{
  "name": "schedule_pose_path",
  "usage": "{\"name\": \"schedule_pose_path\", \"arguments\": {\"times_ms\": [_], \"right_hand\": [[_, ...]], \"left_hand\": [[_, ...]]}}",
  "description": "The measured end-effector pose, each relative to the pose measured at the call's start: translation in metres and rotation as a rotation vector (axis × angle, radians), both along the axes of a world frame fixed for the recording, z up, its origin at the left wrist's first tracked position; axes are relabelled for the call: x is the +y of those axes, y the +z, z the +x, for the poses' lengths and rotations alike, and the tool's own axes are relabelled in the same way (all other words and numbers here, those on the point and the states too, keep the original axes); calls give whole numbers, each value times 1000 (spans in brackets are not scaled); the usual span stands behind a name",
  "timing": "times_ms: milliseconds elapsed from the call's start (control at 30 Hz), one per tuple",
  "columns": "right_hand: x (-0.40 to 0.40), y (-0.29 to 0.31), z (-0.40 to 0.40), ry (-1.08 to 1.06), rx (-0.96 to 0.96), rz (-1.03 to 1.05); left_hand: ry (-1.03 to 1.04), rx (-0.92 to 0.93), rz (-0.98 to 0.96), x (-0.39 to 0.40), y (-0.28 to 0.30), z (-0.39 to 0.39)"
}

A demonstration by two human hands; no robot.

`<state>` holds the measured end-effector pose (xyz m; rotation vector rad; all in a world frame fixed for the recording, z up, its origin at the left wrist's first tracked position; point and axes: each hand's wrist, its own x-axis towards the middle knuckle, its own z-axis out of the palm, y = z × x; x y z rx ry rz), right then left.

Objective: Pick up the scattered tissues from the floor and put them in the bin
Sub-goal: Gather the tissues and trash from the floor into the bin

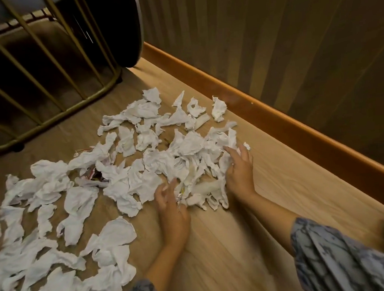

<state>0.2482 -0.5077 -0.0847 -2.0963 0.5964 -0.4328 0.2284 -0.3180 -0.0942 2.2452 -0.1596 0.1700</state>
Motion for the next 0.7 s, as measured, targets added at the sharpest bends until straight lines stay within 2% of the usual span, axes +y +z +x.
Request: {"name": "schedule_pose_path", "arguments": {"times_ms": [100, 167, 267, 367, 467, 533, 600, 700], "right_hand": [[5, -18, 9, 94, 249, -87], [11, -33, -5, 189, 350, -250], [18, -48, -35, 286, 169, -444], [21, -53, -57, 298, -4, -308], [26, -49, -77, 257, 43, -134], [27, -49, -91, 164, 68, -130], [26, -50, -100, 113, 77, -226], [27, -48, -113, 91, 56, -272]], "left_hand": [[-219, 110, 266, -5, -22, 19], [-287, 109, 291, -7, -30, 13], [-232, 66, 189, 0, -32, -16], [-146, 43, 138, 13, -37, -42], [3, 66, 126, 19, -38, -60], [114, 140, 43, 19, -29, -69], [97, 165, 38, 21, -25, -71], [12, 195, 150, 29, -17, -73]]}}
